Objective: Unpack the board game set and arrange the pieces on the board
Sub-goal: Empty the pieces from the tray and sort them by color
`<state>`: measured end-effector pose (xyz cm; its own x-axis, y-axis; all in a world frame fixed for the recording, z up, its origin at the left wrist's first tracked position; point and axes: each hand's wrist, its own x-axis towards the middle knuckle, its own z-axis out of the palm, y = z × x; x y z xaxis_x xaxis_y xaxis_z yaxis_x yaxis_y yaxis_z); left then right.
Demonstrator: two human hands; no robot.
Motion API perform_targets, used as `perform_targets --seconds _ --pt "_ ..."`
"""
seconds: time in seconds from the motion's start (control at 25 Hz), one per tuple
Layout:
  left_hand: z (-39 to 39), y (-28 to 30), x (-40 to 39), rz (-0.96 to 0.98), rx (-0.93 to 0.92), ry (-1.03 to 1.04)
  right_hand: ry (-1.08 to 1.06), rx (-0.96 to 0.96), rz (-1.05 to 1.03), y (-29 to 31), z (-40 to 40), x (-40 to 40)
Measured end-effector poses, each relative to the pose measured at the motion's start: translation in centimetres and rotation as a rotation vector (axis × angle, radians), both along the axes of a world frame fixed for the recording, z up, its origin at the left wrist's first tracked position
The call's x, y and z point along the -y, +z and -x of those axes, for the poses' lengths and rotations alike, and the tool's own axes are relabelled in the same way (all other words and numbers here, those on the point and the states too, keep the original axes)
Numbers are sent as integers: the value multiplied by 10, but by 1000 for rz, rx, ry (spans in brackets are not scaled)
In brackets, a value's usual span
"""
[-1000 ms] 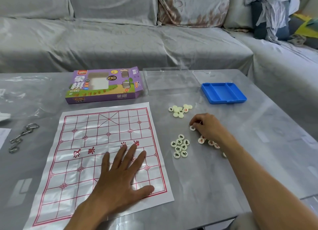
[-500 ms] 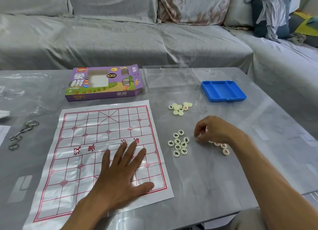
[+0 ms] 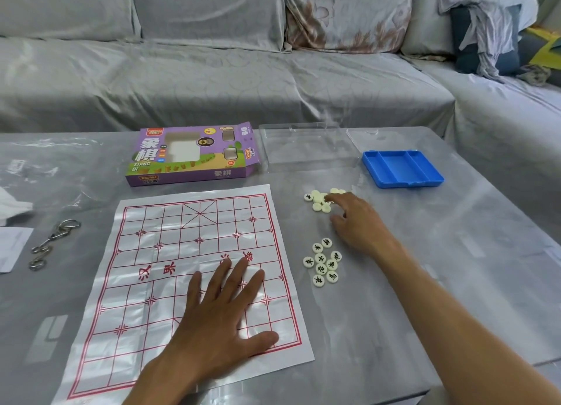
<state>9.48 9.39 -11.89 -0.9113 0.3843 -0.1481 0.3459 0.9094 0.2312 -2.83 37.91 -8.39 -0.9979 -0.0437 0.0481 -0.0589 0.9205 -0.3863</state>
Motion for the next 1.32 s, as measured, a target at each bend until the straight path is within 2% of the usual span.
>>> perform_targets --seconds 0.2,0.32,0.52,0.72,0.88,0.96,1.24,1.32 --pt "2 -5 0 -22 -94 -8 -111 -27 -83 -12 7 11" --pt "1 1 0 -36 -13 -8 -138 -50 -79 -12 4 10" --pt "0 -7 1 -58 -80 10 -35 -76 -85 -18 7 9" --pt "1 -1 0 -27 -10 -6 -66 -93 -47 -21 9 6" --pt "1 -1 1 3 23 -12 106 -65 -117 -22 8 12" --pt "1 0 1 1 21 -15 99 -45 -138 -21 9 15" --pt "1 0 1 16 40 -15 -103 -22 160 -13 14 1" --pt "1 1 0 8 45 -16 -115 -3 165 -11 13 1"
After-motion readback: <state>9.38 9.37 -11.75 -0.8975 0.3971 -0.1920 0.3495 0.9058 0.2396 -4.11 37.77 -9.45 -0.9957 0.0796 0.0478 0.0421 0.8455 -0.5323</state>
